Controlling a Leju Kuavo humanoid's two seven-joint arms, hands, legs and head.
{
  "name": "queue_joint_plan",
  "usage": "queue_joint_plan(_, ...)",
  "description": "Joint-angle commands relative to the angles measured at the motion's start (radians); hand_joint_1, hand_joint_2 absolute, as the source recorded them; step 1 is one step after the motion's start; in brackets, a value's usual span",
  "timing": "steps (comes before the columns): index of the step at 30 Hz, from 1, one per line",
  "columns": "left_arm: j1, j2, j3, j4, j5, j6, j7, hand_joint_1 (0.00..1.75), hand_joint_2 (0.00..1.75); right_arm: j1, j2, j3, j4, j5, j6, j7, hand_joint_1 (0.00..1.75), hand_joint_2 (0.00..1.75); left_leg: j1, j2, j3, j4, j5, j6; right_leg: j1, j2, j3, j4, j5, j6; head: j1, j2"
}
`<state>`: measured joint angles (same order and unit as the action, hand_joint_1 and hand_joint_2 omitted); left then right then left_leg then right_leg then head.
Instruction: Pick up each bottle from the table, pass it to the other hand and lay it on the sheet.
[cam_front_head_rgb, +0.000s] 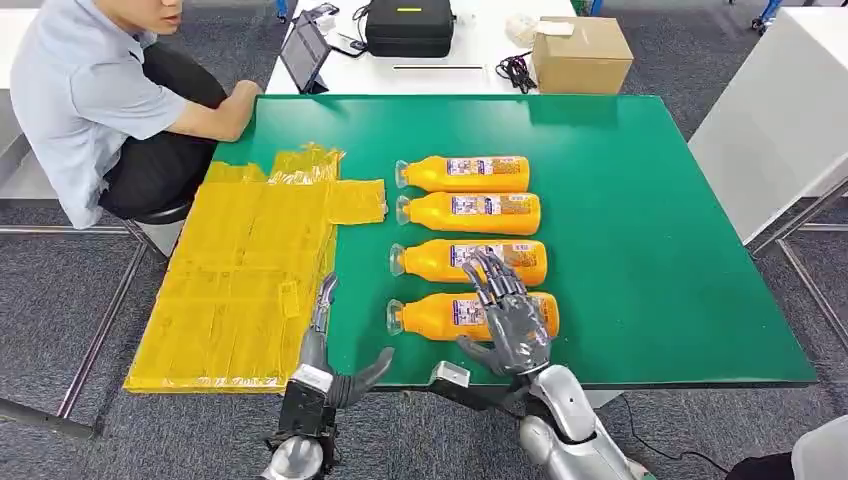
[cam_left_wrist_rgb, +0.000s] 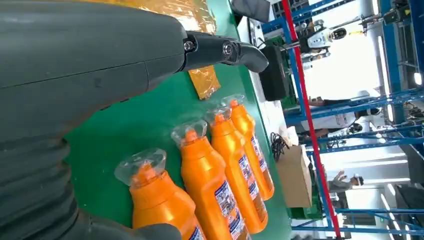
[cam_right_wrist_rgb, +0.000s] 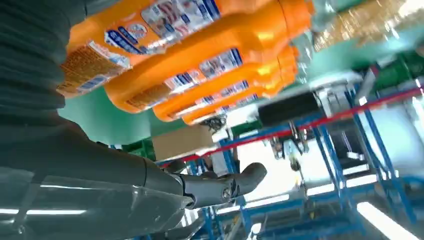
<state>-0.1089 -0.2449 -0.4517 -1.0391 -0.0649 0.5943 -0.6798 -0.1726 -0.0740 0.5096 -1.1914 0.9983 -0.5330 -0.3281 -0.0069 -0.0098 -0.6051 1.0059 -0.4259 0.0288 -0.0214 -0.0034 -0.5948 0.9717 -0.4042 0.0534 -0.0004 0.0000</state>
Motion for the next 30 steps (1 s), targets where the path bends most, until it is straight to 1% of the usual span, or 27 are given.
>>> queue_joint_plan(1, -0.05, -0.002, -0.001, 0.09, 0.009, -0.008, -0.018, 0.0, 1.75, -0.174, -0.074, 0.076, 0.176, 0.033, 0.174, 0.081, 0.0, 1.75, 0.001, 0.003, 0.004, 0.0, -0.001, -0.002, 0.002, 0.002, 0.004, -0.001, 0.0, -0.003, 0.001, 0.0)
queue_joint_plan(3, -0.053, -0.006, 0.002, 0.099, 0.012, -0.01, -0.018, 0.0, 1.75, -0.188, -0.077, 0.083, 0.181, 0.033, 0.197, 0.088, 0.0, 1.75, 0.001, 0.002, 0.005, 0.0, -0.001, -0.001, 0.002, 0.002, 0.005, -0.001, 0.0, -0.003, 0.001, 0.0)
queue_joint_plan(4, -0.059, -0.011, 0.005, 0.12, 0.012, -0.012, -0.018, 0.0, 1.75, -0.2, -0.086, 0.101, 0.176, 0.031, 0.243, 0.101, 0.0, 1.75, 0.001, 0.001, 0.003, 0.0, 0.0, -0.001, 0.001, 0.001, 0.003, -0.001, 0.0, -0.002, 0.001, 0.0)
queue_joint_plan(5, -0.058, -0.012, 0.005, 0.119, 0.011, -0.012, -0.018, 0.0, 1.75, -0.203, -0.086, 0.102, 0.174, 0.031, 0.246, 0.103, 0.0, 1.75, 0.001, 0.001, 0.005, 0.0, -0.001, -0.001, 0.002, 0.001, 0.005, -0.001, -0.001, -0.002, 0.0, 0.0)
queue_joint_plan(6, -0.061, -0.014, 0.005, 0.133, 0.012, -0.016, -0.018, 0.0, 1.75, -0.207, -0.094, 0.114, 0.167, 0.033, 0.263, 0.108, 0.0, 1.75, 0.001, 0.002, 0.004, 0.001, -0.001, -0.001, 0.001, 0.002, 0.004, 0.0, 0.0, -0.001, 0.0, 0.0)
queue_joint_plan(9, -0.058, -0.015, 0.001, 0.136, 0.005, -0.013, -0.018, 0.0, 1.75, -0.213, -0.104, 0.127, 0.154, 0.034, 0.292, 0.117, 0.0, 1.75, 0.0, 0.0, 0.002, 0.0, 0.0, 0.0, 0.0, 0.0, 0.003, -0.001, 0.0, -0.001, 0.001, 0.0)
queue_joint_plan(10, -0.061, -0.017, -0.003, 0.15, 0.004, -0.022, -0.018, 0.0, 1.75, -0.219, -0.121, 0.153, 0.137, 0.034, 0.327, 0.128, 0.0, 1.75, 0.001, 0.001, 0.004, 0.0, -0.001, -0.001, 0.001, 0.001, 0.005, -0.001, 0.0, -0.001, 0.001, 0.0)
queue_joint_plan(11, -0.061, -0.017, -0.003, 0.15, 0.004, -0.022, -0.018, 0.0, 1.75, -0.219, -0.121, 0.153, 0.137, 0.034, 0.327, 0.128, 0.0, 1.75, 0.0, 0.0, 0.002, 0.0, 0.0, 0.0, 0.0, 0.001, 0.003, 0.0, 0.0, 0.0, 0.0, 0.0)
queue_joint_plan(14, -0.058, -0.019, -0.009, 0.155, 0.0, -0.025, -0.018, 0.0, 1.75, -0.214, -0.132, 0.164, 0.115, 0.021, 0.343, 0.131, 0.0, 1.75, 0.001, 0.001, 0.005, 0.001, -0.001, -0.001, 0.001, 0.001, 0.005, 0.0, -0.001, -0.002, 0.0, 0.0)
queue_joint_plan(18, -0.055, -0.018, -0.031, 0.155, -0.022, -0.037, -0.005, 0.0, 1.75, -0.182, -0.157, 0.198, 0.053, -0.006, 0.367, 0.137, 0.0, 1.75, 0.0, 0.0, 0.002, 0.0, 0.0, 0.0, 0.0, 0.0, 0.002, 0.0, 0.0, -0.001, 0.0, 0.0)
queue_joint_plan(21, -0.055, -0.02, -0.032, 0.154, -0.024, -0.036, -0.003, 0.0, 1.75, -0.176, -0.159, 0.201, 0.048, -0.007, 0.367, 0.138, 0.0, 1.75, 0.001, 0.0, 0.004, 0.001, -0.001, -0.001, 0.002, 0.0, 0.005, 0.0, -0.001, -0.002, 0.0, 0.0)
queue_joint_plan(23, -0.055, -0.02, -0.032, 0.154, -0.024, -0.036, -0.003, 0.0, 1.75, -0.176, -0.159, 0.201, 0.048, -0.007, 0.367, 0.138, 0.0, 1.75, 0.0, -0.001, 0.002, 0.0, 0.0, 0.0, 0.0, 0.0, 0.003, -0.001, 0.0, -0.001, 0.0, 0.0)
queue_joint_plan(24, -0.055, -0.02, -0.032, 0.154, -0.024, -0.036, -0.003, 0.0, 1.75, -0.176, -0.159, 0.201, 0.048, -0.007, 0.367, 0.138, 0.0, 1.75, 0.001, 0.0, 0.004, 0.001, -0.001, -0.001, 0.001, 0.0, 0.005, -0.001, -0.001, -0.002, 0.001, 0.0)
queue_joint_plan(27, -0.052, -0.016, -0.041, 0.153, -0.039, -0.037, 0.011, 0.0, 1.75, -0.162, -0.176, 0.219, 0.023, -0.008, 0.376, 0.141, 0.0, 1.75, 0.0, -0.001, 0.002, 0.0, 0.0, 0.0, 0.0, -0.001, 0.002, -0.001, 0.0, 0.0, 0.0, 0.0)
queue_joint_plan(28, -0.048, -0.015, -0.044, 0.148, -0.045, -0.032, 0.015, 0.0, 1.75, -0.155, -0.189, 0.228, -0.002, -0.009, 0.387, 0.144, 0.0, 1.75, 0.001, 0.0, 0.004, 0.001, -0.001, -0.001, 0.001, 0.0, 0.005, -0.001, -0.001, -0.002, 0.0, 0.0)
queue_joint_plan(29, -0.045, -0.013, -0.043, 0.143, -0.047, -0.029, 0.018, 0.0, 1.75, -0.149, -0.198, 0.231, -0.023, -0.012, 0.397, 0.152, 0.0, 1.75, 0.0, -0.001, 0.002, 0.0, 0.0, 0.0, 0.0, -0.001, 0.003, -0.001, 0.0, -0.001, 0.0, 0.0)
queue_joint_plan(30, -0.038, -0.013, -0.042, 0.135, -0.052, -0.024, 0.024, 0.0, 1.75, -0.146, -0.212, 0.239, -0.053, -0.002, 0.414, 0.167, 0.0, 1.75, 0.001, -0.001, 0.004, 0.001, -0.001, -0.001, 0.001, 0.0, 0.005, -0.001, -0.001, -0.002, 0.001, 0.0)
